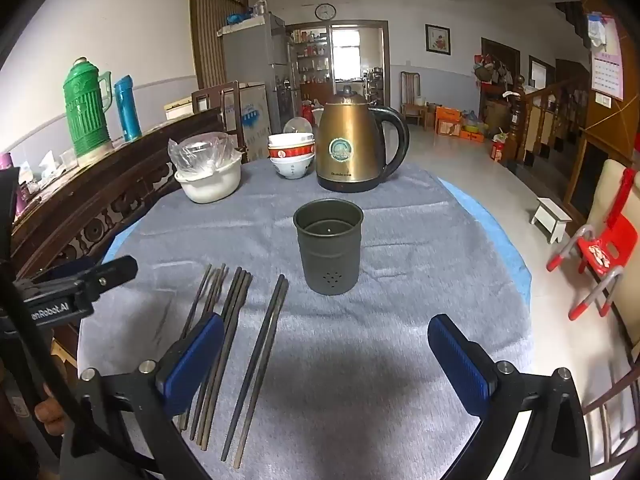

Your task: Organize utensils

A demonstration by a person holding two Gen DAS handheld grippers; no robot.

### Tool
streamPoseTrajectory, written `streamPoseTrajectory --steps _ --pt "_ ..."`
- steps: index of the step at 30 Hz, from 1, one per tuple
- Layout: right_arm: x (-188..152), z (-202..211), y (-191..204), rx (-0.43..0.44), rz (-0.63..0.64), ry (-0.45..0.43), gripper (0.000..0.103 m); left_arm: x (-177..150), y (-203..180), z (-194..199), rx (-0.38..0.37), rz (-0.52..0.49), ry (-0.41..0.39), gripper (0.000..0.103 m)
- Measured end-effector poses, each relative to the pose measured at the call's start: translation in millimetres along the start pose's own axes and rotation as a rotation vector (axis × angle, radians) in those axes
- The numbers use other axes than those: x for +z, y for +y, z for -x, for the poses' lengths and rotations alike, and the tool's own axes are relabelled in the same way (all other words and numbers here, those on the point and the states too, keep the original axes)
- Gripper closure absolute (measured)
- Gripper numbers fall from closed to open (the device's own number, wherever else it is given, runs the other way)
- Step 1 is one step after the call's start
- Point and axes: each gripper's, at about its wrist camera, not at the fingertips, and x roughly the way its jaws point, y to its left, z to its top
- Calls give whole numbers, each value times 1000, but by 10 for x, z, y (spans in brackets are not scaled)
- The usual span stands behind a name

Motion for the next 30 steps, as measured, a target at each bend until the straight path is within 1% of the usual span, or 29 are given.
streamPoseTrajectory --steps 1,2,8,9,14,30 --pt "0 -14 -2 0 -4 4 0 -19 -4 -23 6 -4 1 0" --pt "-8 29 -17 5 -8 -11 0 -21 14 -28 10 -1 -4 0" --pt "-15 -11 7 9 -13 15 0 -41 46 -54 26 -3 -4 0" --pt "-30 60 -5 13 -13 6 0 -41 49 -64 28 -3 1 0" --pt "-51 -10 21 22 -12 23 0 -47 78 -87 52 7 6 0" --pt "-72 -92 54 20 -13 43 0 -68 100 -107 52 15 21 0"
